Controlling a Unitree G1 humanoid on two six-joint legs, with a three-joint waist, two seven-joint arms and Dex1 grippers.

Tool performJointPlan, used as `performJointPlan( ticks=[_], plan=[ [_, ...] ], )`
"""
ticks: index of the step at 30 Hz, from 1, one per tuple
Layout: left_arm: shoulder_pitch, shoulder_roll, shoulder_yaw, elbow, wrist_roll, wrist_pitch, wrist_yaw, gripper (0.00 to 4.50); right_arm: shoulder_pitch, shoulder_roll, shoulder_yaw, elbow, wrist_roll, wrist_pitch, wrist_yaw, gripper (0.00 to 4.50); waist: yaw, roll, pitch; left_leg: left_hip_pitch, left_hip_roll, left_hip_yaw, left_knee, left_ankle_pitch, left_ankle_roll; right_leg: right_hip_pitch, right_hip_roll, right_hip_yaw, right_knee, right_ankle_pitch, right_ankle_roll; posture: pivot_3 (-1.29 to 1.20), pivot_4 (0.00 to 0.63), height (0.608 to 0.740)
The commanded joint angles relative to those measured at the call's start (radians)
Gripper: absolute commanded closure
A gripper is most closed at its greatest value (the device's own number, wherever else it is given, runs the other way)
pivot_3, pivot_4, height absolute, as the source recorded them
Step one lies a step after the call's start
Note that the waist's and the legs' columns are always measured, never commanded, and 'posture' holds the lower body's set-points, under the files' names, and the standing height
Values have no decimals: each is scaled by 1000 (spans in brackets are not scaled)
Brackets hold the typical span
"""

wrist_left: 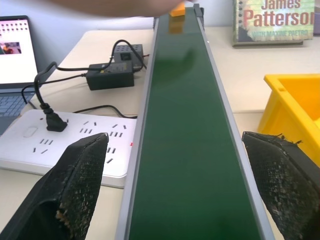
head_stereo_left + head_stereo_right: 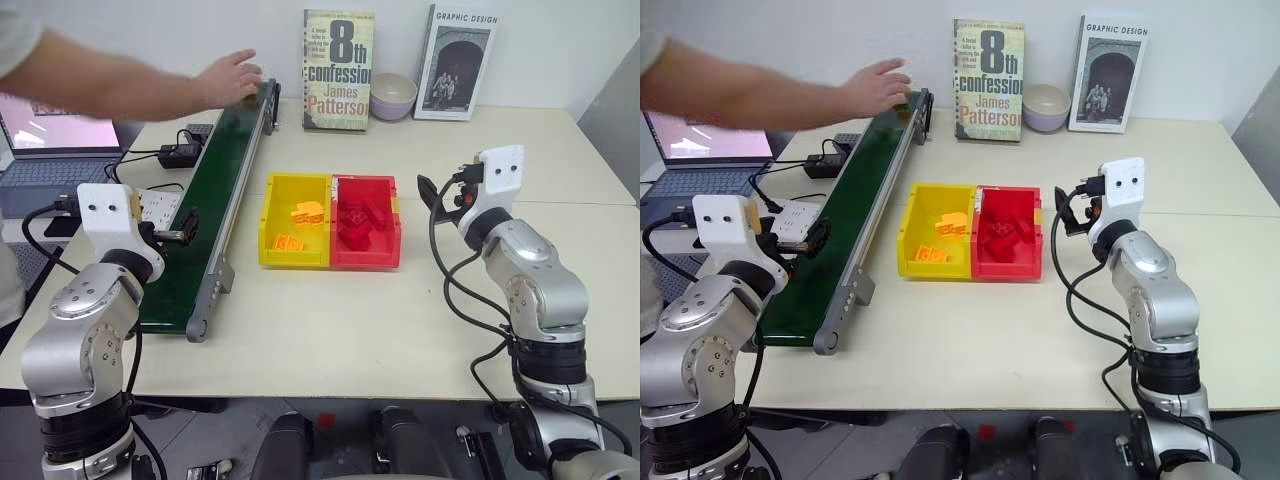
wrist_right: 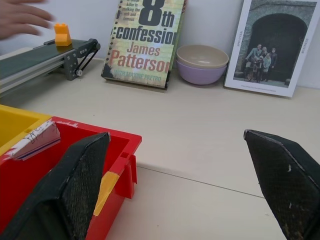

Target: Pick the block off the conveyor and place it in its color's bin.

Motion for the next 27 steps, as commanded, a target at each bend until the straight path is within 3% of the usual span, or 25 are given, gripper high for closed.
performJointPlan(
  ticks=[1,7,18,27],
  plan=[
    [2,20,4,-40,-1,-7,-14,36,-28,-12,-16,-27,-2,-26,11,0,0,0,0,0,0,0,0,0,0,0,0,0,0,0,0,0,150,740],
    [35,19,6,-102,-15,1,-29,36,-24,-31,-20,-26,2,-33,38,0,0,0,0,0,0,0,0,0,0,0,0,0,0,0,0,0,150,740],
    [89,-69,50,-172,-40,-26,23,36,-66,-77,-9,35,-2,-71,97,0,0,0,0,0,0,0,0,0,0,0,0,0,0,0,0,0,150,740],
    [72,-78,16,-138,-5,-75,43,36,-106,-118,47,70,109,-124,387,0,0,0,0,0,0,0,0,0,0,0,0,0,0,0,0,0,150,740]
  ],
)
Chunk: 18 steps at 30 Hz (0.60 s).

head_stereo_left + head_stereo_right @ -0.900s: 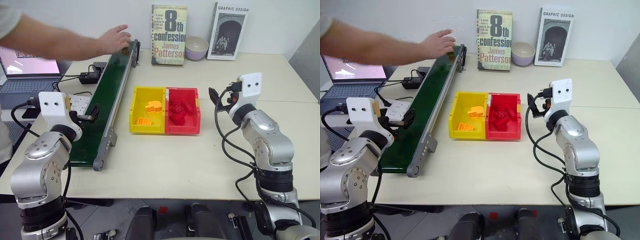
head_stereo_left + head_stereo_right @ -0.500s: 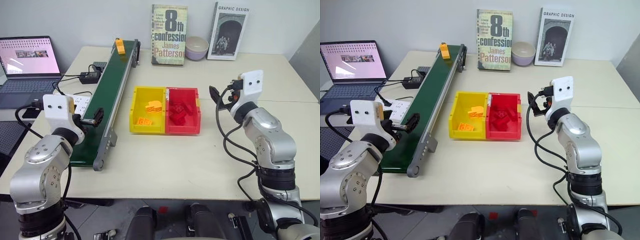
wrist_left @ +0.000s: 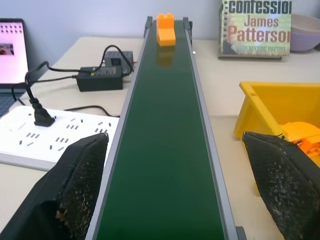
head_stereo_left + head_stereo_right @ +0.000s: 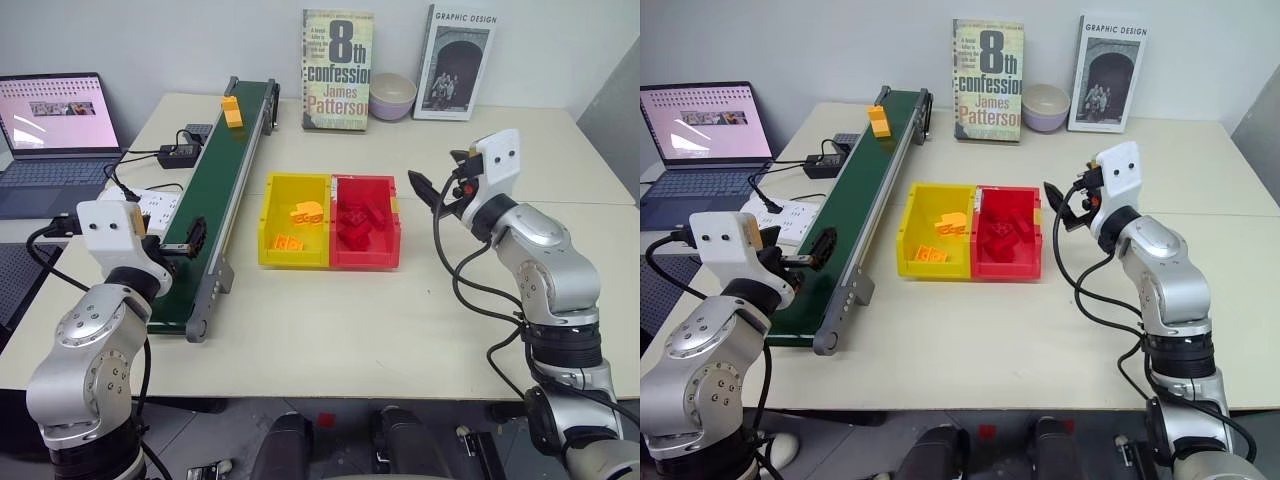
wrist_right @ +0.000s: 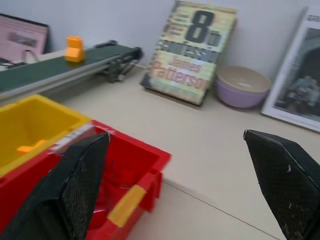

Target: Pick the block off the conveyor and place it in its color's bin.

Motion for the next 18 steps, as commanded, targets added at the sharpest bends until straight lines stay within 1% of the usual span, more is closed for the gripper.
performJointPlan(
  ticks=[1,2,5,8,13,18],
  plan=[
    [-28,16,-14,-1,23,-41,2,36,-51,-7,5,-18,86,-27,134,0,0,0,0,0,0,0,0,0,0,0,0,0,0,0,0,0,150,740],
    [-32,18,-17,3,25,-45,-1,36,-61,-4,7,-20,102,-24,155,0,0,0,0,0,0,0,0,0,0,0,0,0,0,0,0,0,150,740],
    [-40,21,-32,25,39,-63,-6,36,-101,-11,39,-24,170,-34,306,0,0,0,0,0,0,0,0,0,0,0,0,0,0,0,0,0,150,740],
    [-43,4,-47,45,55,-86,4,36,-98,-24,71,-45,218,-19,404,0,0,0,0,0,0,0,0,0,0,0,0,-1,0,0,0,0,150,740],
    [-46,-12,-57,61,68,-106,14,36,-90,-30,89,-104,303,47,469,0,1,0,0,-1,0,-1,0,0,0,0,-1,0,-1,0,0,0,150,740],
    [-66,-9,-72,88,83,-126,9,36,-101,-39,108,-100,285,32,482,0,1,0,0,0,1,-2,0,0,0,0,-2,0,0,0,0,0,150,740]
  ],
)
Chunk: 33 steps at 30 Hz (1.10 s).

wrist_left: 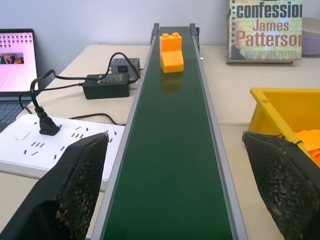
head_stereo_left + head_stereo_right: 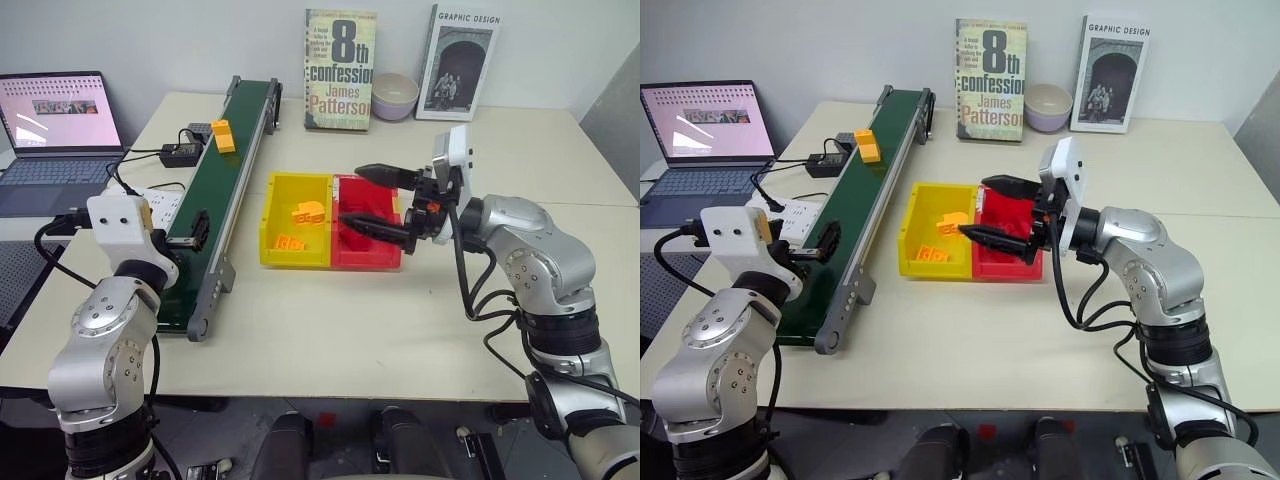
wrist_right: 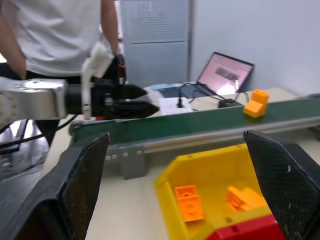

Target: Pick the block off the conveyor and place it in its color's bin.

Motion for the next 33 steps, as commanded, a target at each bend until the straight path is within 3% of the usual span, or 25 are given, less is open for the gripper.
performJointPlan(
  ticks=[1,12,33],
  plan=[
    [-35,7,-13,6,19,-43,-3,36,-18,-7,-5,-18,0,-22,6,0,0,0,0,0,0,0,0,0,0,0,0,0,0,0,0,0,150,740],
    [-50,-2,-27,45,49,-51,9,36,-25,7,1,9,-58,-81,-27,0,0,0,0,0,0,0,-1,0,0,-1,0,0,0,0,0,0,150,740],
    [0,-64,-20,17,50,37,73,36,12,-79,12,-142,126,112,61,0,1,0,0,0,1,-1,0,0,0,0,-1,0,0,0,0,0,150,740]
  ],
)
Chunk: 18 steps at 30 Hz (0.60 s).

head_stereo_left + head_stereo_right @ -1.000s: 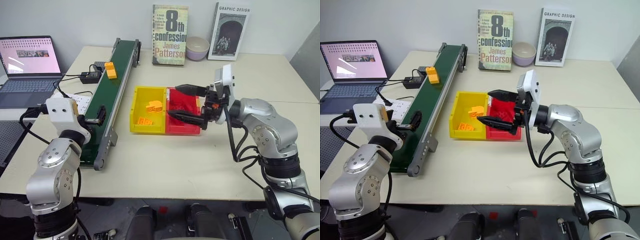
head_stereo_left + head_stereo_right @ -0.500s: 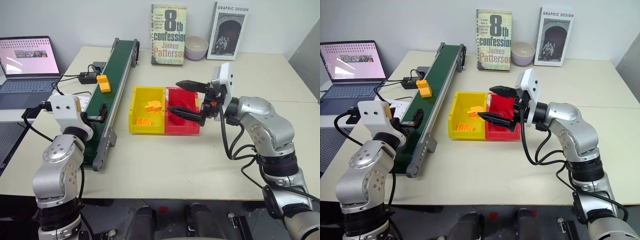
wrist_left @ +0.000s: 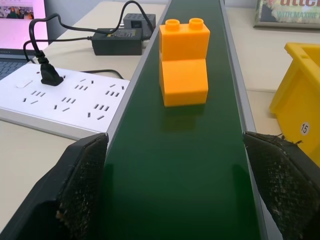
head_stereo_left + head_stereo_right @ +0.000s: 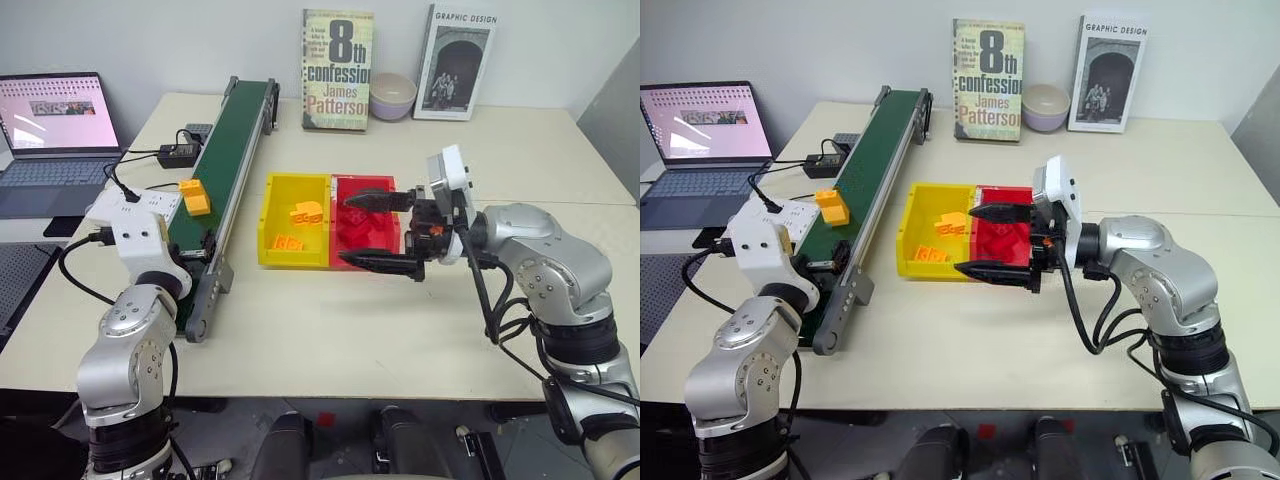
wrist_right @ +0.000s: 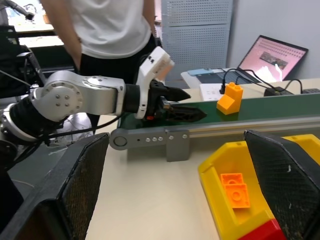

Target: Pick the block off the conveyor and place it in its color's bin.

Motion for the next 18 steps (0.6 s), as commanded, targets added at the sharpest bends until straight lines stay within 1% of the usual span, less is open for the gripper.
performJointPlan(
  ticks=[1,9,11,12,14,18],
  plan=[
    [-5,10,10,-39,-9,-1,-15,36,-19,-5,-14,-46,38,23,-9,0,0,0,0,0,0,0,0,0,0,0,0,0,0,0,0,0,150,740],
    [5,10,13,-46,-7,31,-14,36,-69,-4,-28,-36,55,63,-33,0,0,0,0,0,0,0,0,0,0,0,0,0,0,0,0,0,150,740],
    [8,3,28,-53,-11,43,-5,382,-79,-2,-29,-37,61,72,-40,0,0,0,0,0,0,0,0,0,0,0,0,0,0,0,0,0,150,740],
    [9,4,33,-58,-17,51,-7,486,-84,-2,-29,-36,63,75,-42,0,0,0,0,0,0,0,0,0,0,0,0,0,0,0,0,0,150,740],
    [13,6,40,-70,-26,76,-9,969,-90,-3,-30,-32,67,78,-45,0,0,0,0,0,0,0,0,0,0,0,0,0,0,0,0,0,150,740],
    [31,9,51,-108,-32,111,-7,1733,-94,2,-28,-16,61,69,-47,0,0,0,0,0,0,0,0,0,0,0,0,0,0,0,0,0,150,740]
  ],
)
